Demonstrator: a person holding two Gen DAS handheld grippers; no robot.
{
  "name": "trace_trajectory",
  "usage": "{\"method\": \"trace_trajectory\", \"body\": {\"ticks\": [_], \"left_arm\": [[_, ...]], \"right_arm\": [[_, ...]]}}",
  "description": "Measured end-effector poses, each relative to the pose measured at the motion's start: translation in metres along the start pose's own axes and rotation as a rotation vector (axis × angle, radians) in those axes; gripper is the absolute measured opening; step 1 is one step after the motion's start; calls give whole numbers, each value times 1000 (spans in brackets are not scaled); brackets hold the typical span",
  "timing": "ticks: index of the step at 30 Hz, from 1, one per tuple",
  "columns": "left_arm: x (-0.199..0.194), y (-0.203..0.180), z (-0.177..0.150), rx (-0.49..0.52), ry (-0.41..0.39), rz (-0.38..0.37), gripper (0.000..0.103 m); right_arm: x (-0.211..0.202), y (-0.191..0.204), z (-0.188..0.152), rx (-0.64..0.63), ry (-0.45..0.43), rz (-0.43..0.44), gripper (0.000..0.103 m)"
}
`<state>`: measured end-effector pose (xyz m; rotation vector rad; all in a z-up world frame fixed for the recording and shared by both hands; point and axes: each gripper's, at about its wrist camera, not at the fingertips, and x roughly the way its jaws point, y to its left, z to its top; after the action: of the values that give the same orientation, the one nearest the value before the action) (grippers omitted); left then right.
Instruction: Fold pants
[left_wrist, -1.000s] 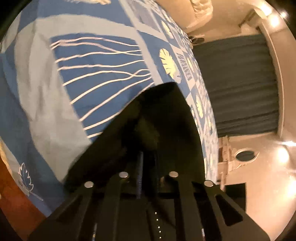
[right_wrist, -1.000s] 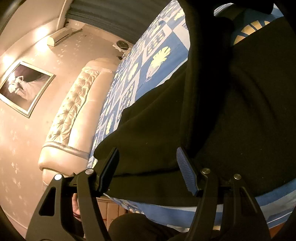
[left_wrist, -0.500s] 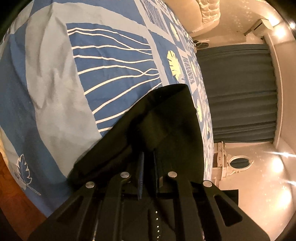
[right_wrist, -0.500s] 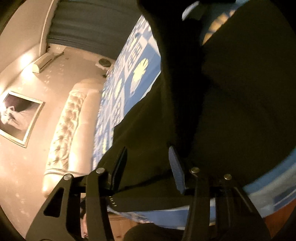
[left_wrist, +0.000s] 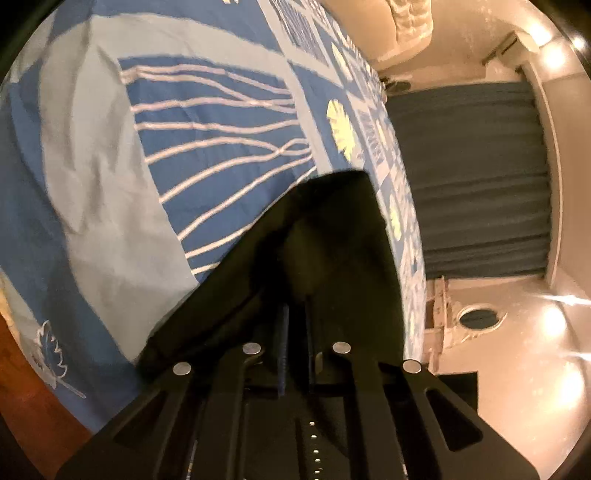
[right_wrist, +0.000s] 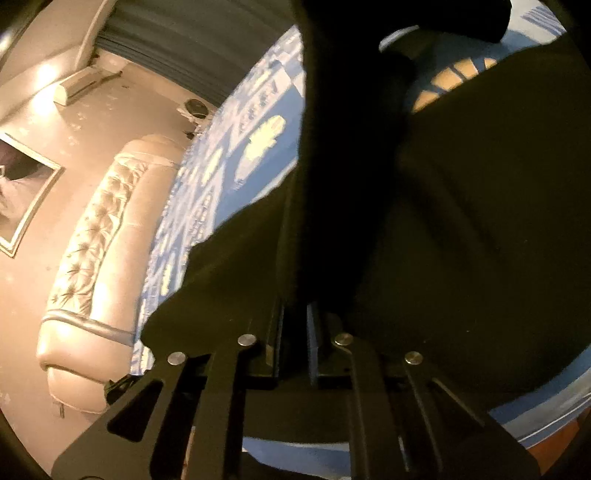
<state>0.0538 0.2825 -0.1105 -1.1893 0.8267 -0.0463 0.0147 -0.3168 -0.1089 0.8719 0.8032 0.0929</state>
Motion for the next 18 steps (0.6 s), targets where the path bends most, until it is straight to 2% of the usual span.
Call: {"method": "trace_trajectory", "body": {"ticks": [4,9,16,18], "left_arm": [[-17,-7,-3,4,-15,-19,7],[-39,-2,-15,14,-22,7,7],[-47,27,-26,-26,4,21,7],[-46,26,-27,-8,4,28,7]], "right_arm": [[-21,5,0,6,-2,68,9],[-36,-6,-14,49,49,100,8],[-41,-33,-34,78,104,59,7],[-40,-35,-38,73,114,44,7]]}}
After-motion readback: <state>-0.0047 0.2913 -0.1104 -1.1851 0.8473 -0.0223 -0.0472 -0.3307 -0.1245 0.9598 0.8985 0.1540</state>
